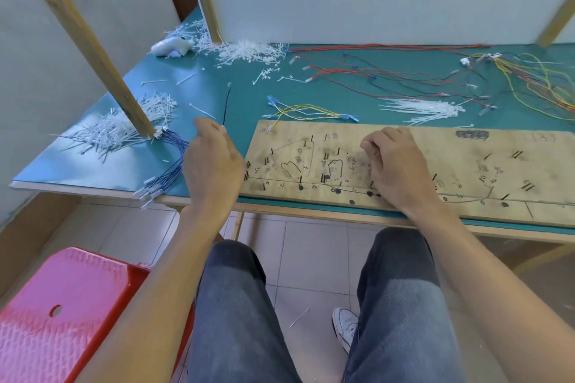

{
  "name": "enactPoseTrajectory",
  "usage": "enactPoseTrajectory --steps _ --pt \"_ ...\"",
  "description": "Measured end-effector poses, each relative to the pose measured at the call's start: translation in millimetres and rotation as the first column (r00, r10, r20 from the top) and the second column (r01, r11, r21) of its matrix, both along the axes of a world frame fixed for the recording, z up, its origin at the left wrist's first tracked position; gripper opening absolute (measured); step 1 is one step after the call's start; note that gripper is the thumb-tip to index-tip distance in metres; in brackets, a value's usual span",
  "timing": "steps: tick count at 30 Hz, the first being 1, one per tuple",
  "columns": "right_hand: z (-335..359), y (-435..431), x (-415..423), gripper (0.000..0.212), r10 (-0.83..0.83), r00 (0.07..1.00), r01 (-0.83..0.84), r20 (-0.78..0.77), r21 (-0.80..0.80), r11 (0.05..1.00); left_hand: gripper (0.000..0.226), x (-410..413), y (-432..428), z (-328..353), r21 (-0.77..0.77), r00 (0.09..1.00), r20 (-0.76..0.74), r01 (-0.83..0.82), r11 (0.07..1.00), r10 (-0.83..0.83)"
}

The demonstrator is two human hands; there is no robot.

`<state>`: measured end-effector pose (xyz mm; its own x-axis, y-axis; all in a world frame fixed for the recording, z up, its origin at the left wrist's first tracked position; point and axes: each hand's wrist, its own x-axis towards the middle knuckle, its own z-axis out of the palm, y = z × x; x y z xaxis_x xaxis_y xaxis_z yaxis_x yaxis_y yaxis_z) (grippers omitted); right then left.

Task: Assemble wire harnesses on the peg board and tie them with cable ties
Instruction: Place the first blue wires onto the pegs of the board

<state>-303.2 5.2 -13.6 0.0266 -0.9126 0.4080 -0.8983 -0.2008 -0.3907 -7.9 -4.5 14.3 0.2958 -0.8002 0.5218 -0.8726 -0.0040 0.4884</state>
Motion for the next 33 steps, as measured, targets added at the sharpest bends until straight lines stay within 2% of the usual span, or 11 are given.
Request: enactPoseTrajectory --steps 3,5,8,12,14,17,18,19,22,27,33 --pt "7 1 0 0.033 0.02 0.996 -0.015 0.09 -0.054 0.998 0.01 -22 10 8 -0.107 0.986 -0.109 0.112 0.988 -0.123" --pt "17 5 3 0.032 0.034 0.969 -0.014 0.243 -0.084 0.996 0.009 -42 22 7 -0.136 0.958 -0.133 0.235 0.963 -0.253" --pt "38 10 21 0.032 0.125 0.888 -0.136 0.442 -0.006 0.991 0.009 -71 45 -3 -0.137 0.902 -0.112 0.401 0.906 -0.417" --pt "56 -2 40 0.032 0.128 0.673 -0.362 0.729 0.174 0.916 0.012 -93 69 -21 -0.059 0.828 -0.051 0.555 0.83 -0.558" --pt "58 -5 37 0.03 0.102 0.527 -0.418 0.844 0.152 0.896 0.016 -93 74 -31 -0.034 0.818 -0.063 0.571 0.82 -0.572" --pt "55 -5 25 0.043 0.043 0.326 -0.492 0.944 0.131 0.86 0.018 -90 78 -43 0.034 0.837 -0.103 0.542 0.839 -0.537" --pt "53 -5 22 0.038 0.023 0.27 -0.51 0.962 0.123 0.851 0.018 -89 79 -45 0.063 0.84 -0.112 0.539 0.84 -0.531" --pt "50 -6 21 0.031 0.016 0.265 -0.504 0.964 0.125 0.855 0.018 -89 80 -47 0.086 0.841 -0.118 0.538 0.838 -0.528" --pt "40 -13 22 0.018 0.07 0.503 -0.398 0.861 0.158 0.904 0.011 -85 80 -47 0.12 0.838 -0.131 0.543 0.831 -0.529" --pt "26 -24 37 0.02 0.148 0.809 -0.284 0.569 0.158 0.946 0.008 -77 80 -42 0.238 0.847 -0.053 0.525 0.817 -0.529" --pt "12 -36 48 0.01 0.08 0.912 -0.162 0.402 0.175 0.971 0.012 -75 76 -35 0.365 0.838 0.076 0.48 0.798 -0.54"
